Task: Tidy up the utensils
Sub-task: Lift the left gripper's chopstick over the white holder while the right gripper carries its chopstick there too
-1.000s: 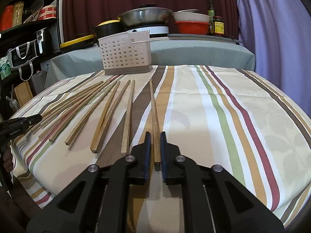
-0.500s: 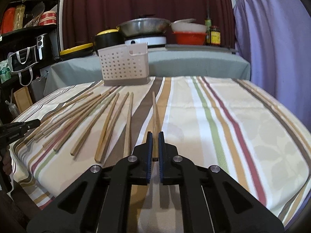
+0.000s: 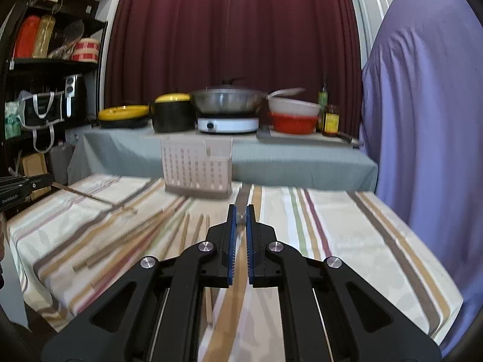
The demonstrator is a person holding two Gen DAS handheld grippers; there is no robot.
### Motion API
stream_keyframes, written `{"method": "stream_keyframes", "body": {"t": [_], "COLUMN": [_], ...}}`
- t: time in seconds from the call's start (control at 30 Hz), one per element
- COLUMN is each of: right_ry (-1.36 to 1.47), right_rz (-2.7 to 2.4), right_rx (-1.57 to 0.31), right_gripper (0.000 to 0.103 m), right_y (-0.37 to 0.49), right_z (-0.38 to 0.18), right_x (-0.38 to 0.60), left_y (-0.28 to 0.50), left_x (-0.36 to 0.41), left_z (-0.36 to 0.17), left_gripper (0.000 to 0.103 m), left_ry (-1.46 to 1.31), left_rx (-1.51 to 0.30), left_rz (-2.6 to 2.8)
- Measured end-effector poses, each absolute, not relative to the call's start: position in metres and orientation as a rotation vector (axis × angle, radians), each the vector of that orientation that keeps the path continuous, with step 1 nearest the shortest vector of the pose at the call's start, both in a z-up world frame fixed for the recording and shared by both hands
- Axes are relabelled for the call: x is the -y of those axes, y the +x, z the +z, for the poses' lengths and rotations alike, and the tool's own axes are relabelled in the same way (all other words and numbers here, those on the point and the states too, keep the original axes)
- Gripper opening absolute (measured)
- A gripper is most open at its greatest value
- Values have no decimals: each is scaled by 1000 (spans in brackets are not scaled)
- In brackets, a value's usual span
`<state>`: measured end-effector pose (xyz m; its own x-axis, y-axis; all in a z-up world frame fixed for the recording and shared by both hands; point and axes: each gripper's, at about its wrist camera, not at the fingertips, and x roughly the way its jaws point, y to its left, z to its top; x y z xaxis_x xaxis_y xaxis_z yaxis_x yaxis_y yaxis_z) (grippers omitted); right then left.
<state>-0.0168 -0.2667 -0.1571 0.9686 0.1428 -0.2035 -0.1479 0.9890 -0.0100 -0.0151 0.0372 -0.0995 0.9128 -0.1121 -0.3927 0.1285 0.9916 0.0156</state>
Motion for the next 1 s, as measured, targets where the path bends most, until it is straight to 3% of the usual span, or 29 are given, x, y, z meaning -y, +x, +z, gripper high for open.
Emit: {"method": "stream_keyframes", "body": {"t": [0.27, 1.0], "right_ry": [-14, 2], "right_rz": [144, 163], "right_rx": [-172, -144], "right_gripper": [6, 6], "right_y": [-8, 70], "right_z": [-116, -80], "right_x": [268, 254], "left_y": [-8, 64], "left_x": [-48, -56], "left_z": [-57, -32], "left_gripper": [7, 7], "left_ry": [4, -76], "left_rx": [-366, -347], "left_rz": [-130, -108]}}
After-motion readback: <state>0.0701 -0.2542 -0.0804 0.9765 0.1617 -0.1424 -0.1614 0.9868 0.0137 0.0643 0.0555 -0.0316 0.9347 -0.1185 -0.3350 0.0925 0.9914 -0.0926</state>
